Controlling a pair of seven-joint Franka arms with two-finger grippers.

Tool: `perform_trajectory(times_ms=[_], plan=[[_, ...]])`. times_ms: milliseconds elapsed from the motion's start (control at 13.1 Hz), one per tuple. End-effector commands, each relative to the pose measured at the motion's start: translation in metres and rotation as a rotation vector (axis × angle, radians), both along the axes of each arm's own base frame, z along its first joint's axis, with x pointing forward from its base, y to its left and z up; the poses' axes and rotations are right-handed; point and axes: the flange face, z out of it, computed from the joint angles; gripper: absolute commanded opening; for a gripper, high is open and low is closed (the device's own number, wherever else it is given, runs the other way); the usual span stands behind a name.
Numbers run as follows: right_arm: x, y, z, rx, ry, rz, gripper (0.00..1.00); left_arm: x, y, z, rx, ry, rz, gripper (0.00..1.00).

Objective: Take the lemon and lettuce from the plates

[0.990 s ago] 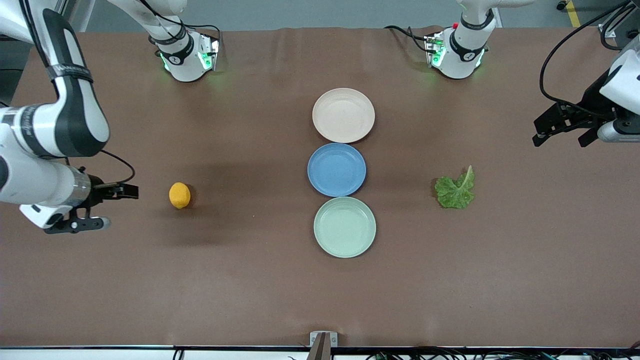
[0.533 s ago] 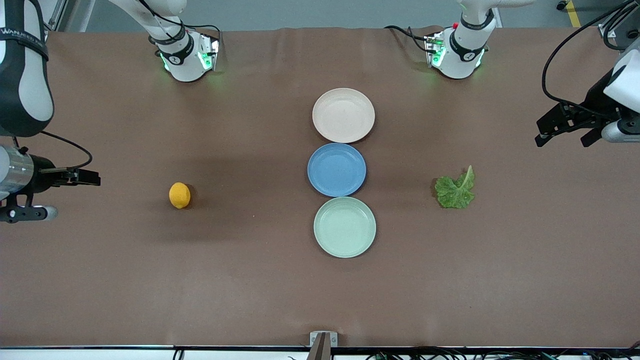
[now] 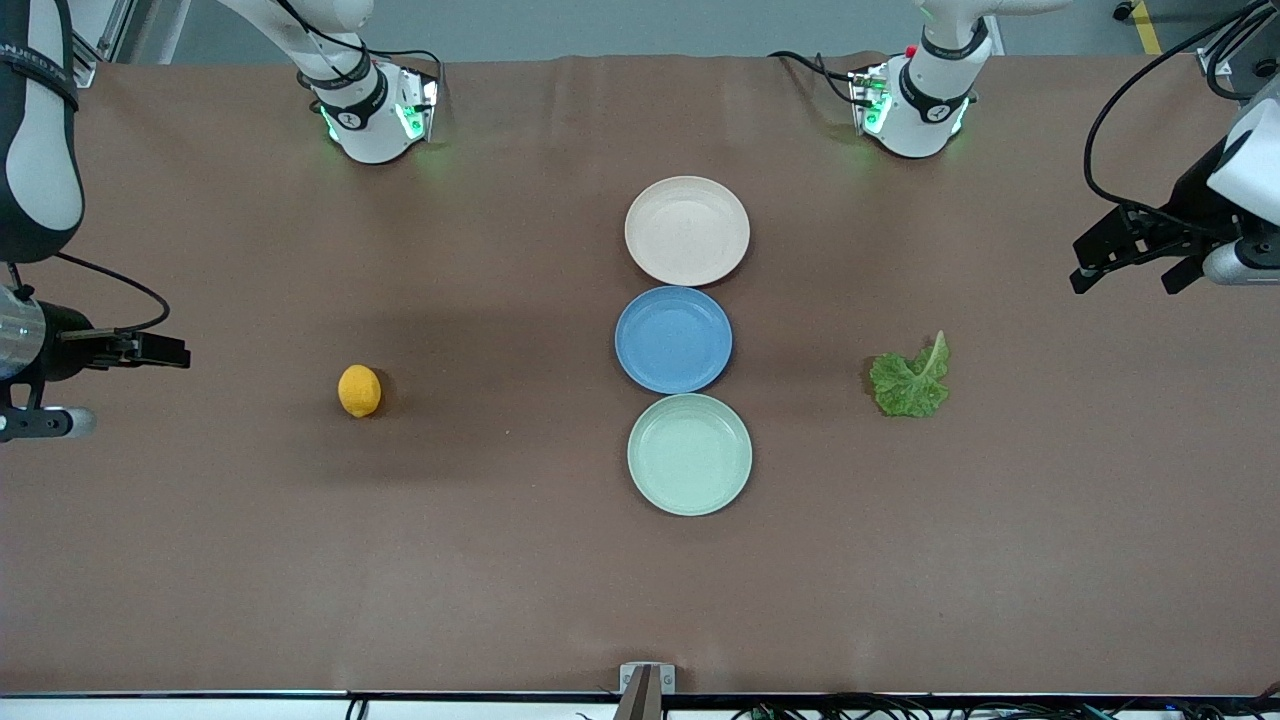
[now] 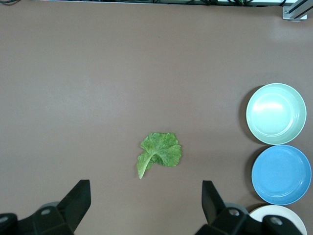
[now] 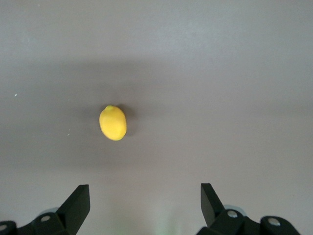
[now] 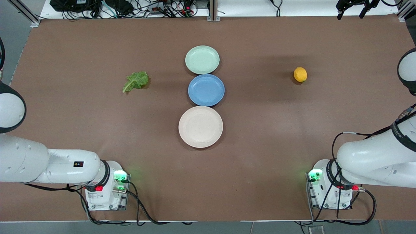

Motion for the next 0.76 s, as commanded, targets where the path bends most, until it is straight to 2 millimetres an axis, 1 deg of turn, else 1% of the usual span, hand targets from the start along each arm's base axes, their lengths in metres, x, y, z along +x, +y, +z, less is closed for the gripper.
perform_trajectory(times_ms=[0,76,152,229,305,381,533,686], plan=[[-0.011,-0.003,0.013,0.048,0.009,-0.022,1.0,0.001,0.0,0.006,-0.01,0.005,-0.006,1.0],[-0.011,-0.003,0.011,0.064,0.012,0.001,1.0,0.001,-0.002,0.006,-0.013,0.005,-0.009,1.0],[-0.012,-0.001,0.012,0.065,0.011,0.015,1.0,0.002,0.001,0.008,-0.016,0.01,-0.006,1.0],[-0.014,0.004,0.019,0.059,-0.003,0.022,1.0,0.009,0.001,0.006,-0.02,0.027,-0.006,1.0],[-0.017,0.008,0.019,0.052,-0.001,0.027,1.0,0.011,0.0,0.01,-0.02,0.039,-0.009,1.0],[-0.022,0.011,0.027,0.035,-0.011,0.03,1.0,0.012,0.0,0.008,-0.018,0.047,-0.009,1.0],[-0.026,0.005,0.032,0.014,-0.015,0.063,1.0,0.013,0.0,0.006,-0.015,0.051,-0.009,1.0],[-0.035,-0.003,0.042,0.035,-0.036,0.043,1.0,0.013,-0.001,0.005,-0.015,0.053,-0.011,1.0]])
